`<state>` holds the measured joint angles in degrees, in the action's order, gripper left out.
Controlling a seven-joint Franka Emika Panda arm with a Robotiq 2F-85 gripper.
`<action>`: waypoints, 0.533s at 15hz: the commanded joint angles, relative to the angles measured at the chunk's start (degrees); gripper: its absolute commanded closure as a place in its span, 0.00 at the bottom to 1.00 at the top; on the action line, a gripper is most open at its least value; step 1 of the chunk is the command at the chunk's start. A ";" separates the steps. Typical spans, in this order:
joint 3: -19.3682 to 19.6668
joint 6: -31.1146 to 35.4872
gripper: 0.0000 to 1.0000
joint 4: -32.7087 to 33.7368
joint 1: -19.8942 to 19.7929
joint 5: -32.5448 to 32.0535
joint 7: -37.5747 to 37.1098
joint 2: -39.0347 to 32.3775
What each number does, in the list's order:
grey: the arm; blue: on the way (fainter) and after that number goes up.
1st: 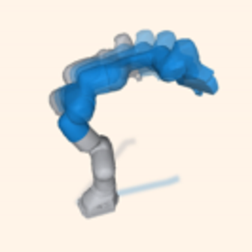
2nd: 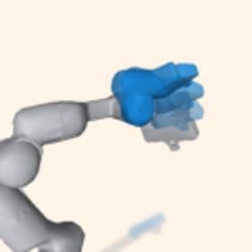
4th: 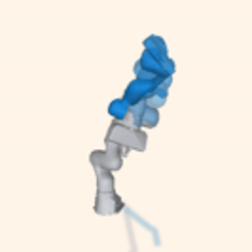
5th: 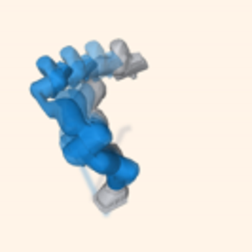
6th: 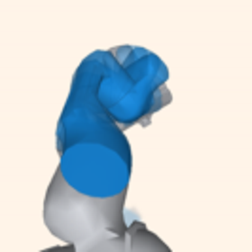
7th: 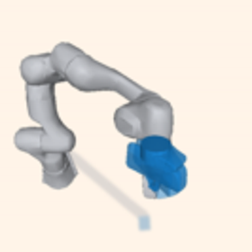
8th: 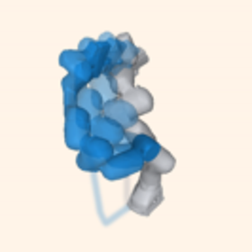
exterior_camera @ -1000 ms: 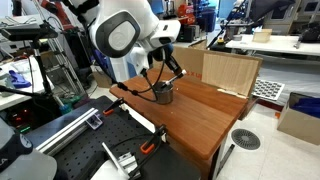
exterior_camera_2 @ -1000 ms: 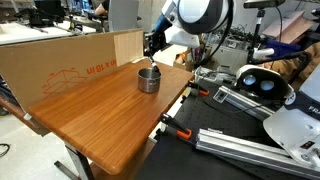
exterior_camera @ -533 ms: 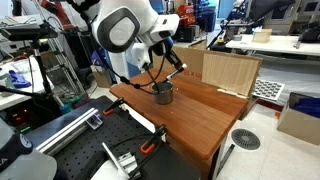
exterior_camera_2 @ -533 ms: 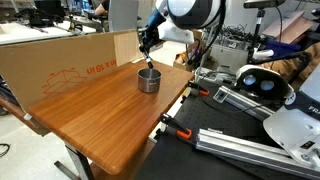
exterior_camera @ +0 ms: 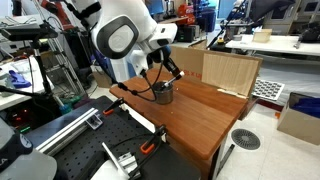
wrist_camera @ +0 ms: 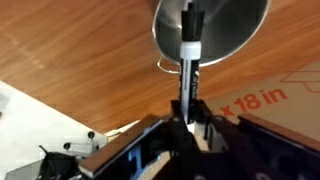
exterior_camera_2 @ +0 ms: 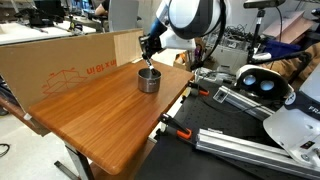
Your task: Put the marker in the pot
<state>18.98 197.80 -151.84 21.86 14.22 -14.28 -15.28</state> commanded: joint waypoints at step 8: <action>1.40 0.20 0.18 0.00 2.47 1.46 0.30 -2.33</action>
<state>19.13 197.80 -152.01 22.52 14.22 -14.28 -17.17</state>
